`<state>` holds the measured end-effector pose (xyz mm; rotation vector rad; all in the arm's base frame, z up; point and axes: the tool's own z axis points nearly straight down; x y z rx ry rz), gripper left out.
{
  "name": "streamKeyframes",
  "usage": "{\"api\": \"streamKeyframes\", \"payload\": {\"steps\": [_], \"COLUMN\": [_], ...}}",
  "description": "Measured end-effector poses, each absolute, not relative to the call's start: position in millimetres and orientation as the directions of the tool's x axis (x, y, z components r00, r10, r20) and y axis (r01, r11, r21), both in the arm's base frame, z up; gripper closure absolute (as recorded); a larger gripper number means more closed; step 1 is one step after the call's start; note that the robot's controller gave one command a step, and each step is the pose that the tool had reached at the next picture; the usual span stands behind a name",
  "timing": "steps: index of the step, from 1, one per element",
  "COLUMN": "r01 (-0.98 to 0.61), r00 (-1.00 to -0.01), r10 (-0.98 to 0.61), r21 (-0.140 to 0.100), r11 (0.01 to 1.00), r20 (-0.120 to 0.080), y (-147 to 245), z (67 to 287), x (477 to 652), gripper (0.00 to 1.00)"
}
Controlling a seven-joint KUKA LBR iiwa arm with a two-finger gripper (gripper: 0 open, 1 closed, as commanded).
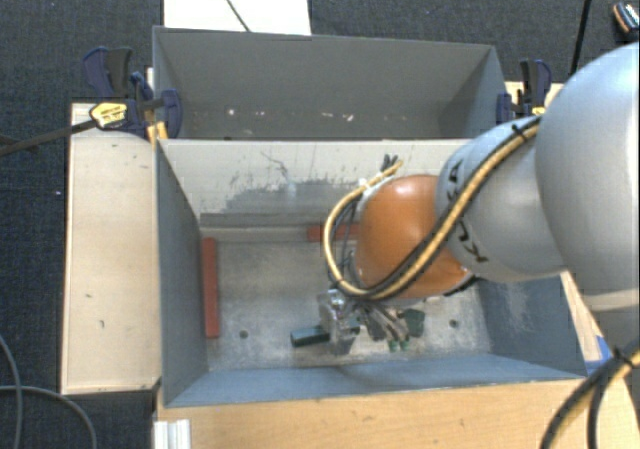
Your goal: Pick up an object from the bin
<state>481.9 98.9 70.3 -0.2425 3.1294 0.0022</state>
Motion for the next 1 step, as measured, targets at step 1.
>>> {"api": "streamKeyframes", "payload": {"steps": [1], "r01": [-0.125], "r00": [-0.992], "r10": [-0.125], "r21": [0.0], "r11": [0.992], "r20": [-0.01], "y": [84.7], "z": [201.4], "x": [492.4], "gripper": [1.0]}}
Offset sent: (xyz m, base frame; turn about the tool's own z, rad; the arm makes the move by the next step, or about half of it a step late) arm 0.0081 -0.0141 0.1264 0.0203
